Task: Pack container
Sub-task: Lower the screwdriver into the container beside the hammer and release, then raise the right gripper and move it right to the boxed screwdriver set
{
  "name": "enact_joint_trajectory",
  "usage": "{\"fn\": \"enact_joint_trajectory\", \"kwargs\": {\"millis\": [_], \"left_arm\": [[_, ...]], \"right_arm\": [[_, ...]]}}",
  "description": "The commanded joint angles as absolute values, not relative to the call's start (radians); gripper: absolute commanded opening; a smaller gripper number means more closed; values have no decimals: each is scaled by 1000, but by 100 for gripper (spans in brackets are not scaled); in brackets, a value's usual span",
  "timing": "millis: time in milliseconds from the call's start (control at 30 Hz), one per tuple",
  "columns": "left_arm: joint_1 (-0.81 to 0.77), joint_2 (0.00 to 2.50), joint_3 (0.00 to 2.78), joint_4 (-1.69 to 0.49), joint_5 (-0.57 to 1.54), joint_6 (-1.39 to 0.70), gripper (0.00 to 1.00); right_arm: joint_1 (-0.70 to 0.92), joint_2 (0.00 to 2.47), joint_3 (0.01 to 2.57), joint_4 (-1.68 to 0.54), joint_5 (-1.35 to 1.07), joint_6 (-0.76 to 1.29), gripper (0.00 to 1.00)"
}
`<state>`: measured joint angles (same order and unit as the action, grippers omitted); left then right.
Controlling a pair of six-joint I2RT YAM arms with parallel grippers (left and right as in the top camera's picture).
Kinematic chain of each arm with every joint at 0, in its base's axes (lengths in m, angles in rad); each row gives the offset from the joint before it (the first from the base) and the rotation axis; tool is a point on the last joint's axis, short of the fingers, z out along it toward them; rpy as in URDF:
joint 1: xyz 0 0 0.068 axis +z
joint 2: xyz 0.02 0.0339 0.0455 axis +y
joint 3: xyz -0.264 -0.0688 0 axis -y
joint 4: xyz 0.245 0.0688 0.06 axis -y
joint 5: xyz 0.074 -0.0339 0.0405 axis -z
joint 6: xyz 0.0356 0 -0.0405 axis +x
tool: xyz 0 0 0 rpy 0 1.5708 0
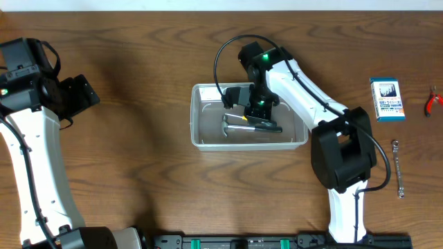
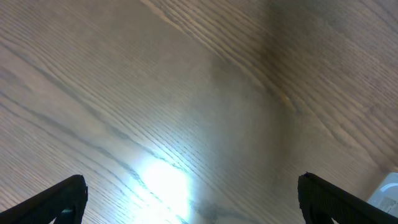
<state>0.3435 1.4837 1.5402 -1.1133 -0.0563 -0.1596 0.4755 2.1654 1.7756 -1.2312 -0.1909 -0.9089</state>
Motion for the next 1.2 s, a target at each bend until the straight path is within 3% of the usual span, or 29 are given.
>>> {"fn": "enact_joint_trajectory", "kwargs": {"millis": [0, 267, 700, 933, 1000, 1033, 1167], "left_arm": [[346, 1476, 1556, -1114, -65, -154, 98], [346, 1476, 1556, -1114, -65, -154, 98], [346, 1476, 1556, -1114, -65, -154, 98], [346, 1476, 1556, -1114, -65, -154, 98], [346, 1476, 1556, -1114, -65, -154, 98], [346, 1476, 1556, -1114, -65, -154, 98], [346, 1476, 1556, -1114, -65, -154, 98]], "right_arm": [[473, 2179, 1773, -1226, -215, -917, 23], [463, 2206, 1772, -1216, -218, -889, 25], [464, 2166, 1874, -1290, -218, -816, 46], [437, 2078, 2036, -1422, -210, -775, 68], [422, 2046, 2076, -1460, -206, -765, 95], [410, 2024, 2097, -1482, -197, -754, 99], [354, 1931, 2136, -1532, -180, -737, 99]]}}
